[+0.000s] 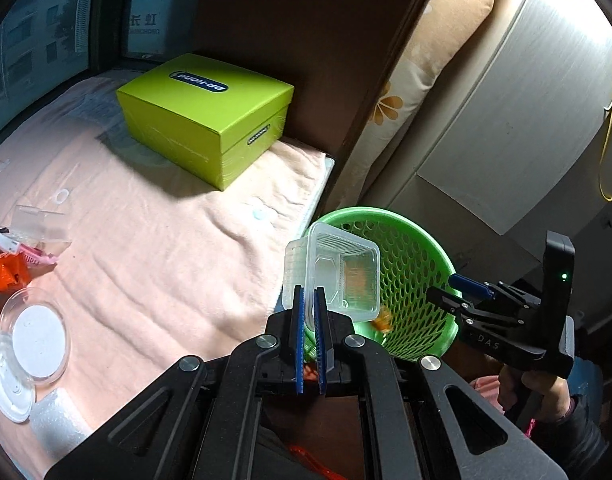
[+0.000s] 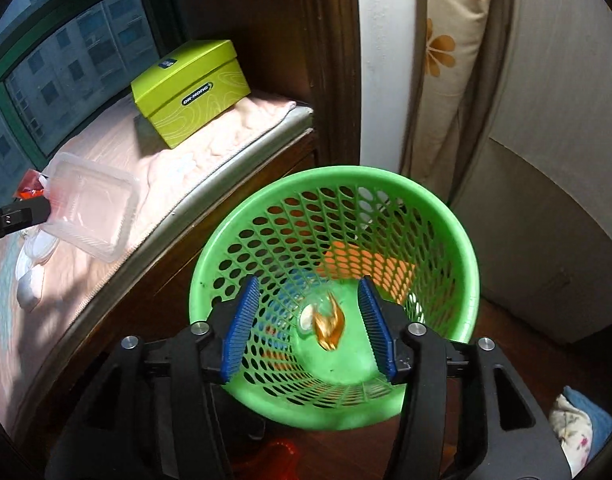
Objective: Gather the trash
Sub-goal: 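Carry the orange piece to the wastebasket and release it, then return the right tool to the bench toward the white foam block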
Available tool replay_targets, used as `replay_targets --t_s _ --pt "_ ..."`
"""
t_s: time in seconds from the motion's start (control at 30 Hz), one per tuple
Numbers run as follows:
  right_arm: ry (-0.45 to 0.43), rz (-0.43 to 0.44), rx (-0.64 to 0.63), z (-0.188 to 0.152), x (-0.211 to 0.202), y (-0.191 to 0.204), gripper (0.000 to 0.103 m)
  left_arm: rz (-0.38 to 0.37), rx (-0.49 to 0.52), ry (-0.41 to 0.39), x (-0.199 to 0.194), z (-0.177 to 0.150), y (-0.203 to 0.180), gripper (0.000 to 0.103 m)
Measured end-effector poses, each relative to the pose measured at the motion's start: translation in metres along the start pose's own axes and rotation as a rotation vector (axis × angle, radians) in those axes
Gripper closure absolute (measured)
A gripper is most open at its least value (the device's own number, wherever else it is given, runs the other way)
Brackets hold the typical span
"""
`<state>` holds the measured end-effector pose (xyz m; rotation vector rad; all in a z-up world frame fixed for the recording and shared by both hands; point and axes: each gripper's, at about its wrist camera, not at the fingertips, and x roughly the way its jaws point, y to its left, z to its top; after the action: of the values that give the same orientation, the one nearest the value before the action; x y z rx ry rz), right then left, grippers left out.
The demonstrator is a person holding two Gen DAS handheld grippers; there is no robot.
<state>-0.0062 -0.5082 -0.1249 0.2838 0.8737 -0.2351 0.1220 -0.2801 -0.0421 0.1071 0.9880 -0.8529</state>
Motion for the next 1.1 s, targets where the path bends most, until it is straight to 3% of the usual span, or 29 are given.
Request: replay_targets --t_s 0.3,0.67,0.73,0.77,0.8,1.1 --pt "-0.072 -0.001 0.065 -0.005 -0.032 -0.026 0.039 -0.025 0.052 0.076 0.036 0.0 -0.036 0.098" --pt "-0.135 -0.021 0.079 -0.015 -0.065 -0.039 0.035 -0.057 0.105 0.156 0.08 -0.004 -0.076 0.097" --pt "-0.141 -0.029 0.078 -0.016 -0.067 -0.04 0.035 -0.067 0.099 0.175 0.087 -0.006 -0.08 0.083" --pt "-0.142 -0.032 0.079 -0.017 -0.068 -0.041 0.035 -0.065 0.094 0.175 0.089 -0.006 -0.082 0.062" --pt "-0.141 -0.031 0.082 -0.017 -0.069 -0.042 0.035 -0.059 0.095 0.167 0.089 -0.007 -0.083 0.057" --pt "-0.152 -0.011 0.077 -0.02 -0.077 -0.033 0.032 -0.027 0.1 0.135 0.068 -0.015 -0.072 0.05"
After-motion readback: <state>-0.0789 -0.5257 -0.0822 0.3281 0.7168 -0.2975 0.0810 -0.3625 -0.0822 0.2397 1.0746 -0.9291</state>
